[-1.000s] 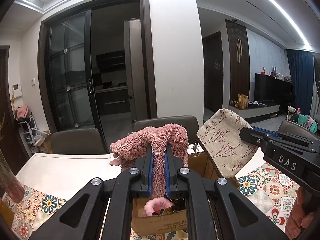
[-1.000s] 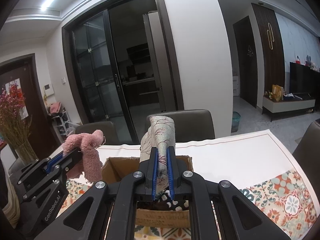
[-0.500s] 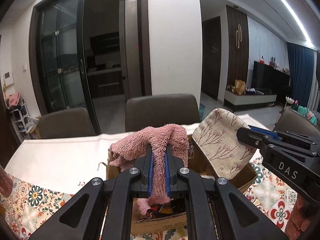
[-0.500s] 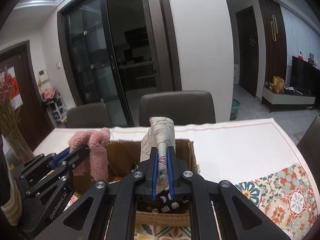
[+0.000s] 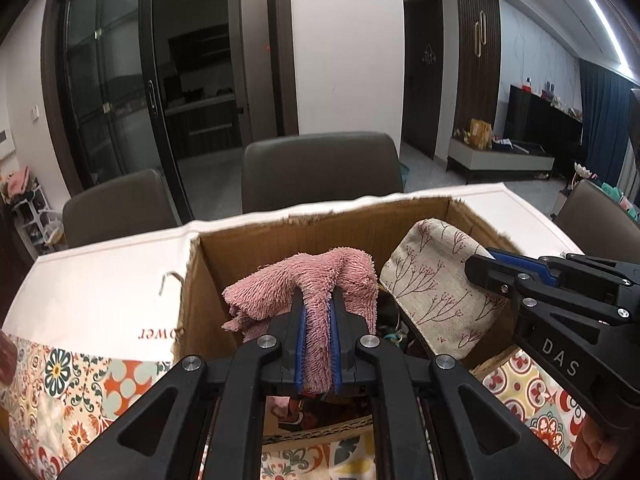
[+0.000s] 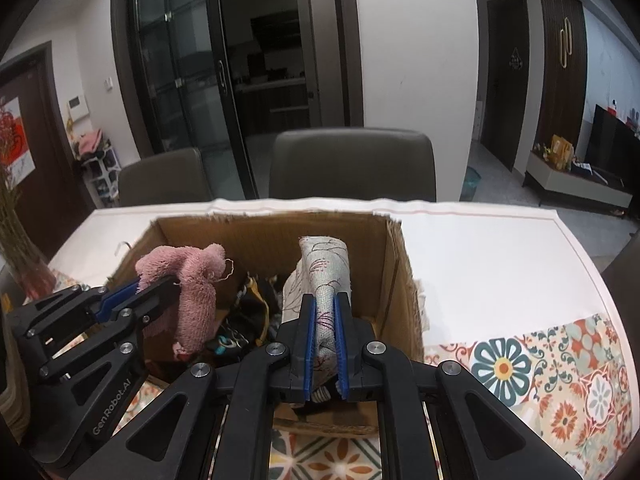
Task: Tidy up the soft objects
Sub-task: 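Open both tools to drop the towel and pouch into the box, then move both open tools back to the white cloths on the table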
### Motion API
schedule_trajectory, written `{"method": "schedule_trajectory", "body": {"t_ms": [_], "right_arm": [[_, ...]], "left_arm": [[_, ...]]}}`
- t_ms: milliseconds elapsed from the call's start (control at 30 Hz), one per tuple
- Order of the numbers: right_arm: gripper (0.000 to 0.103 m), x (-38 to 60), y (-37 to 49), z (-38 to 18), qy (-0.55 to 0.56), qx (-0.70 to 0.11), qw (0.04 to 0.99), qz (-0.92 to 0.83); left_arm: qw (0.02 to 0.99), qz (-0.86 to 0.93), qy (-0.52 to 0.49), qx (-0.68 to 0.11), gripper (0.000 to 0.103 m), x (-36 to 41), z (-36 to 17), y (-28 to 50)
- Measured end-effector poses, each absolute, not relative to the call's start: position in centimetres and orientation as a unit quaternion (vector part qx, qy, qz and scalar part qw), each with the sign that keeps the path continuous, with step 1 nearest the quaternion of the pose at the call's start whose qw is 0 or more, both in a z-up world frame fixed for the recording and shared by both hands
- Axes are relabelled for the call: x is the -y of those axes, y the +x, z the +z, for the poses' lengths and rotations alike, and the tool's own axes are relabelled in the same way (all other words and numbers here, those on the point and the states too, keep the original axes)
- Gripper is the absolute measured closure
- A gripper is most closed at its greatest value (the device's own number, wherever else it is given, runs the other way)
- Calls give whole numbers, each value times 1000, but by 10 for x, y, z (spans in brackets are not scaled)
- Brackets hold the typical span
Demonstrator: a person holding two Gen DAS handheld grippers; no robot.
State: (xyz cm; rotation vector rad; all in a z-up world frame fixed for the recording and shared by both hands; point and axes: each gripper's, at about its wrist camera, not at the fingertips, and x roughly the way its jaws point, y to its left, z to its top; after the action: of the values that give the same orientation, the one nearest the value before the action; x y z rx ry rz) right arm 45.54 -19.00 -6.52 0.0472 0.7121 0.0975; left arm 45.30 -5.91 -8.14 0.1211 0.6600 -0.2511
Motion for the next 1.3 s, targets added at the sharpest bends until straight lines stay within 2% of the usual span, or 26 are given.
{"method": "schedule_trajectory", "body": {"t_ms": [100,167,267,333,433,767,900,967,1100,1200,1300], "right_arm": [[92,190,457,-72,20,-360,932,47],[91,191,458,-75,24,-365,929,48],[86,195,460,-76,43,-379,923,57],[77,197,459,-74,49,-379,923,52],[68,198,452,-66,48,-365,929,45],[67,200,424,-36,55,-339,939,28],[67,198,410,-26,58,-331,941,32],[67,195,402,-20,56,-326,943,34],[67,194,388,-14,57,-320,945,40],[59,190,378,-11,54,-317,946,44],[58,185,365,-9,48,-312,948,44]], "left_arm": [[932,-122,61,-335,89,60,-86,452],[932,-122,60,-337,76,61,-85,452],[935,-119,59,-329,69,60,-80,448],[937,-118,60,-324,66,59,-77,445],[941,-119,60,-312,58,59,-70,438],[953,-104,67,-277,47,46,-39,404],[951,-111,60,-281,46,41,-33,388],[952,-111,58,-280,41,40,-29,382],[953,-108,50,-277,41,33,-23,367],[956,-98,54,-270,41,28,-22,355],[959,-93,54,-264,41,23,-21,343]]}}
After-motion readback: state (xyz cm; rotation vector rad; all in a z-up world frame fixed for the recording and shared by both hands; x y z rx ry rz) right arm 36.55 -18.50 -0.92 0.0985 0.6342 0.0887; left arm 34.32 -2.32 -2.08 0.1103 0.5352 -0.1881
